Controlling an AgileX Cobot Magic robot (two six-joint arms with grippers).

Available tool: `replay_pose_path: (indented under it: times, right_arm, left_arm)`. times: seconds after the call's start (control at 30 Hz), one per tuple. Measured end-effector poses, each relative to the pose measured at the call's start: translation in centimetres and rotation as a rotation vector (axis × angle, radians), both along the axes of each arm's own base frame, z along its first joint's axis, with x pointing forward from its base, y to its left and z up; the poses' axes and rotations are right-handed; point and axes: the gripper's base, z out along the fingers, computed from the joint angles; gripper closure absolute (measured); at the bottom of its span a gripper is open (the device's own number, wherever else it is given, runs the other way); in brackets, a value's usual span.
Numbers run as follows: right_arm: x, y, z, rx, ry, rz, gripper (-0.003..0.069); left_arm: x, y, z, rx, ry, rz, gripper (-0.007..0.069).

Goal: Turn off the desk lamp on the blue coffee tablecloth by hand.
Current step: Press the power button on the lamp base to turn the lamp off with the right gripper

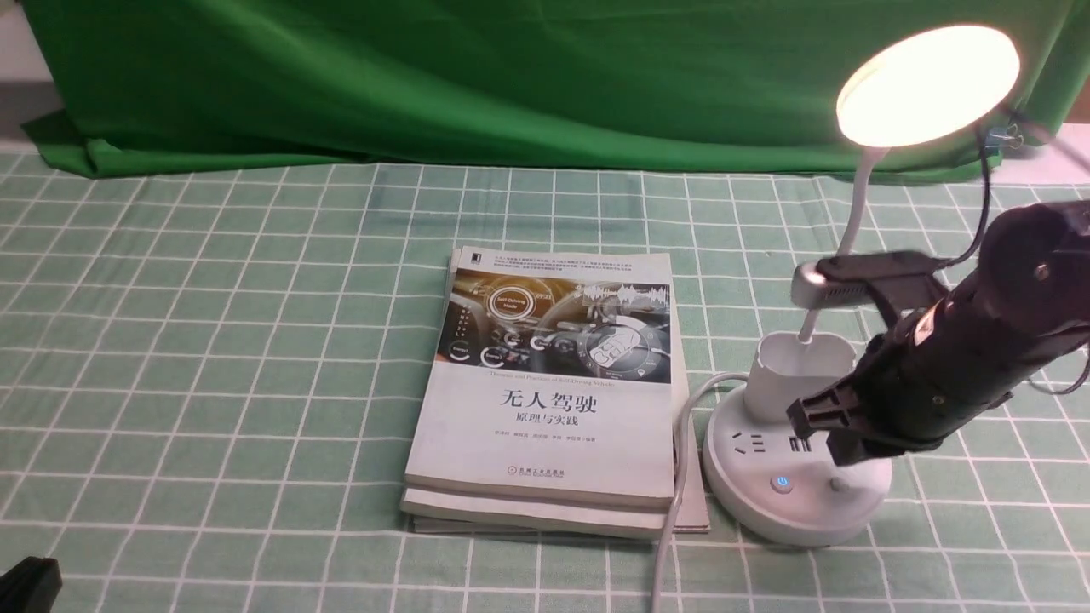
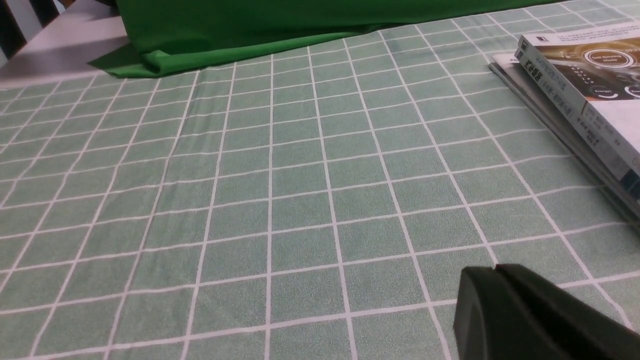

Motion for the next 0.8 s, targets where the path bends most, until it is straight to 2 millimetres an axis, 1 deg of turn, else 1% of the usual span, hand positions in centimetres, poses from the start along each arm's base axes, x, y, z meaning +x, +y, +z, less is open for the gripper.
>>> replay_pose_path:
  times: [0.07, 0.17, 0.3, 0.4, 0.47, 0.7, 0.8]
  right_arm:
    - [-0.2, -0.1, 0.3, 0.001, 0.0, 0.001, 0.062]
    - [-0.3, -0.1, 0.2, -0.005, 0.018, 0.003, 0.062]
    - [-0.1, 0.0, -0.6, -0.013, 0.045, 0.003, 0.062]
    - [0.2, 0.1, -2.2, -0.028, 0.091, 0.003, 0.062]
    - [0.3, 0.1, -2.4, -0.03, 0.1, 0.003, 0.062]
    - [0.3, 0.1, -2.2, -0.027, 0.089, 0.006, 0.062]
    - [0.0, 0.0, -1.4, -0.019, 0.065, 0.005, 0.062]
  left_arm:
    - [0.0, 0.0, 0.0, 0.0, 0.0, 0.0, 0.0624]
    - [0.0, 0.0, 0.0, 0.0, 0.0, 0.0, 0.0624]
    - [0.0, 0.0, 0.0, 0.0, 0.0, 0.0, 0.0624]
    - [0.0, 0.0, 0.0, 0.0, 0.0, 0.0, 0.0624]
    - [0.0, 0.0, 0.0, 0.0, 0.0, 0.0, 0.0624]
    - [0.0, 0.0, 0.0, 0.0, 0.0, 0.0, 0.0624]
    - [0.0, 0.0, 0.0, 0.0, 0.0, 0.0, 0.0624]
